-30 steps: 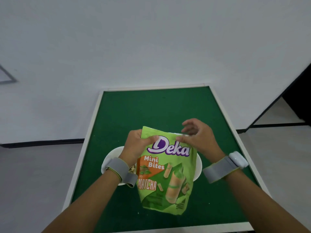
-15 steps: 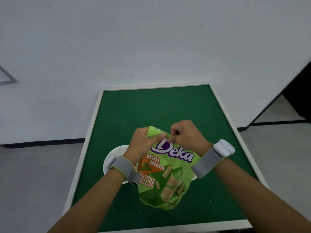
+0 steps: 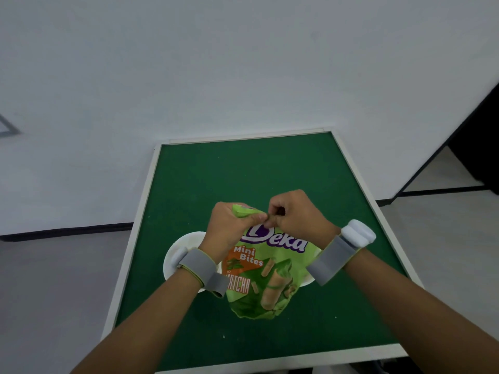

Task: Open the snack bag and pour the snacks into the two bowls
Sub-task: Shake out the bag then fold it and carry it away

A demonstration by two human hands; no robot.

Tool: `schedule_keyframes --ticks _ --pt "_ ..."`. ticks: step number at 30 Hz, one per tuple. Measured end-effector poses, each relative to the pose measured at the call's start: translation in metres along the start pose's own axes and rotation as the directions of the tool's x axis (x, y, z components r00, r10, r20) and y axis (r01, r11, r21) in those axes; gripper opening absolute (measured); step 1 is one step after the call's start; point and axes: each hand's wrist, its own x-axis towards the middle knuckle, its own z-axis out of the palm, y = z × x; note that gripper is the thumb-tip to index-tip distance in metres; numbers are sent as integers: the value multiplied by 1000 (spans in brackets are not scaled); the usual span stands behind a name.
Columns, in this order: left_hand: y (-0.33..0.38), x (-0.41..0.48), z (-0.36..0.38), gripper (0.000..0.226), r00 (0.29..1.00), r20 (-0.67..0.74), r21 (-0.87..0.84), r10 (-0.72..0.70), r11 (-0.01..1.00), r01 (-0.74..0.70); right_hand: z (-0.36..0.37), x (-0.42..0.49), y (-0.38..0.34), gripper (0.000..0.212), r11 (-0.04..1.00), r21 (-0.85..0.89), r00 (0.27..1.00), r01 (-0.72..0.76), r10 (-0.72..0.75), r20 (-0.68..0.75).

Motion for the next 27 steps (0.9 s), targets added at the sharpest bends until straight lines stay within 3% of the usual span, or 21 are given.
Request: schedule_keyframes --ticks 3,10,14,19,22,27 --pt "2 1 -5 12 997 -60 -37 -49 998 47 -9 -6 4 21 1000 -19 1000 -19 19 10" --pt "0 8 -11 17 991 -75 -112 -106 989 97 -13 -14 19 21 984 159 990 -82 99 -101" --pt "-1 11 -14 14 994 -41 -160 -99 983 92 -5 -11 19 40 987 155 981 -54 81 -177" --pt "-3 15 -22 18 988 -2 -219 -152 965 148 -11 -8 31 14 957 287 986 -32 76 -146" --pt "-6 17 -28 34 983 27 -270 -180 946 181 -16 -10 45 18 925 372 980 -71 134 -145" --pt "-8 19 -28 37 989 -54 -236 -139 964 122 -9 -3 48 31 922 381 968 -70 154 -196"
